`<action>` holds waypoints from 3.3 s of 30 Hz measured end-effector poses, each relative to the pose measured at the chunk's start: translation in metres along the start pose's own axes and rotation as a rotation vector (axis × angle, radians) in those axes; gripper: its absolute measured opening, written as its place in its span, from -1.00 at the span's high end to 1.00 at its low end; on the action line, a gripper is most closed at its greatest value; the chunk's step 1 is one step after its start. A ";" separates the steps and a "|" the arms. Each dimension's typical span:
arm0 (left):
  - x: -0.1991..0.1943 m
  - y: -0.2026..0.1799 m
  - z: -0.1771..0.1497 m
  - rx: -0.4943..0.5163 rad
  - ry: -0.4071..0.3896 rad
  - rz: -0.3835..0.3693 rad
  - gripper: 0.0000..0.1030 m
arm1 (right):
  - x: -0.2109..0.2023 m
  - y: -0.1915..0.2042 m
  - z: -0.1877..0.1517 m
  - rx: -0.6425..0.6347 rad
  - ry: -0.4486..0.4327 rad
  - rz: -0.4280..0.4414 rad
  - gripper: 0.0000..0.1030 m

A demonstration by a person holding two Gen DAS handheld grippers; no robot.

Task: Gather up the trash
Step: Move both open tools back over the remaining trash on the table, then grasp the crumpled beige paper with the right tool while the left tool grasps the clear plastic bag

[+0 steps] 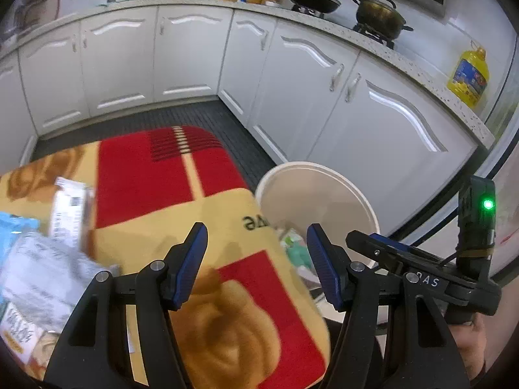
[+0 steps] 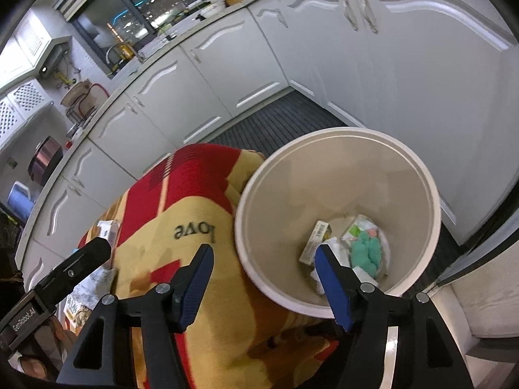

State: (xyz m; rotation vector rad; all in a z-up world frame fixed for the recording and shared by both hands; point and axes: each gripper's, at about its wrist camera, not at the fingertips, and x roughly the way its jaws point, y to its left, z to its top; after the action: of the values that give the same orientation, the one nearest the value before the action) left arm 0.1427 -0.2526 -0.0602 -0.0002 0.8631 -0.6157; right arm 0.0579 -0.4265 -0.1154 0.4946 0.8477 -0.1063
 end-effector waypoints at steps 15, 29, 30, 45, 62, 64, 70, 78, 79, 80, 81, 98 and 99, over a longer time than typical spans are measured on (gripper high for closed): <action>-0.059 0.050 -0.021 -0.062 -0.056 0.051 -0.21 | -0.009 0.076 -0.018 -0.148 -0.025 0.008 -0.33; -0.115 0.106 -0.041 -0.130 -0.097 0.101 -0.40 | -0.003 0.141 -0.041 -0.298 -0.013 0.019 -0.42; -0.120 0.112 -0.044 -0.132 -0.101 0.108 -0.40 | -0.002 0.146 -0.043 -0.311 -0.011 0.021 -0.42; -0.182 0.213 -0.080 -0.261 -0.121 0.217 -0.40 | 0.017 0.207 -0.065 -0.459 0.056 0.089 -0.59; -0.170 0.279 -0.118 -0.300 -0.021 0.306 -0.40 | 0.053 0.271 -0.125 -0.653 0.250 0.235 -0.61; -0.163 0.285 -0.118 -0.304 -0.015 0.294 -0.40 | 0.060 0.276 -0.133 -0.676 0.264 0.234 -0.61; -0.134 0.299 -0.114 -0.288 0.023 0.282 -0.40 | 0.078 0.285 -0.141 -0.688 0.243 0.226 -0.61; -0.104 0.305 -0.107 -0.292 0.053 0.210 -0.38 | 0.099 0.291 -0.141 -0.662 0.256 0.251 0.00; -0.102 0.305 -0.106 -0.296 0.056 0.200 -0.34 | 0.101 0.291 -0.140 -0.653 0.260 0.256 0.03; -0.100 0.305 -0.106 -0.300 0.056 0.189 -0.26 | 0.101 0.290 -0.141 -0.650 0.260 0.263 0.10; -0.099 0.304 -0.107 -0.301 0.060 0.184 -0.01 | 0.100 0.290 -0.141 -0.650 0.262 0.270 0.19; -0.187 0.288 -0.119 -0.318 -0.078 0.243 0.72 | 0.039 0.281 -0.145 -0.654 0.242 0.431 0.33; -0.192 0.286 -0.117 -0.313 -0.088 0.240 0.72 | 0.034 0.281 -0.144 -0.654 0.233 0.436 0.33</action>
State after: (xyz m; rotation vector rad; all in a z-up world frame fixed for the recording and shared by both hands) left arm 0.1102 0.1095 -0.0706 -0.2031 0.8517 -0.2504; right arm 0.0604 -0.1091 -0.1146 0.0621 0.9250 0.6238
